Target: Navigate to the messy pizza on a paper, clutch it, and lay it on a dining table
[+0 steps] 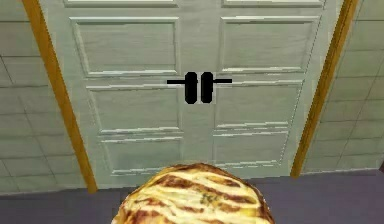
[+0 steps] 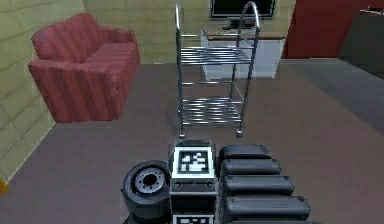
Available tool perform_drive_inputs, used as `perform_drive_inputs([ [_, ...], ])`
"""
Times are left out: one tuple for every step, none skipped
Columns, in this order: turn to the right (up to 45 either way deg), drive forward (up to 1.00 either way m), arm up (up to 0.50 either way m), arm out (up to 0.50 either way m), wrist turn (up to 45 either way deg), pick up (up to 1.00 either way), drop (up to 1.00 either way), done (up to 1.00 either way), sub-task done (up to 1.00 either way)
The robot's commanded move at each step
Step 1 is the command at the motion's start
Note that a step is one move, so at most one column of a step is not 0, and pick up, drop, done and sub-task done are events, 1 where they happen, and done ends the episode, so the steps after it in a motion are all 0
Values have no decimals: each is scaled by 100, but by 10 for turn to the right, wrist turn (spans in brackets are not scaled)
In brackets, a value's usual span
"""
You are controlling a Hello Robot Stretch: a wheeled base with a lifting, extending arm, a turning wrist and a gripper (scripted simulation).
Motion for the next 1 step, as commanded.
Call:
perform_drive_inputs([
  [-270, 0, 0, 0, 0, 0, 0, 0, 0],
])
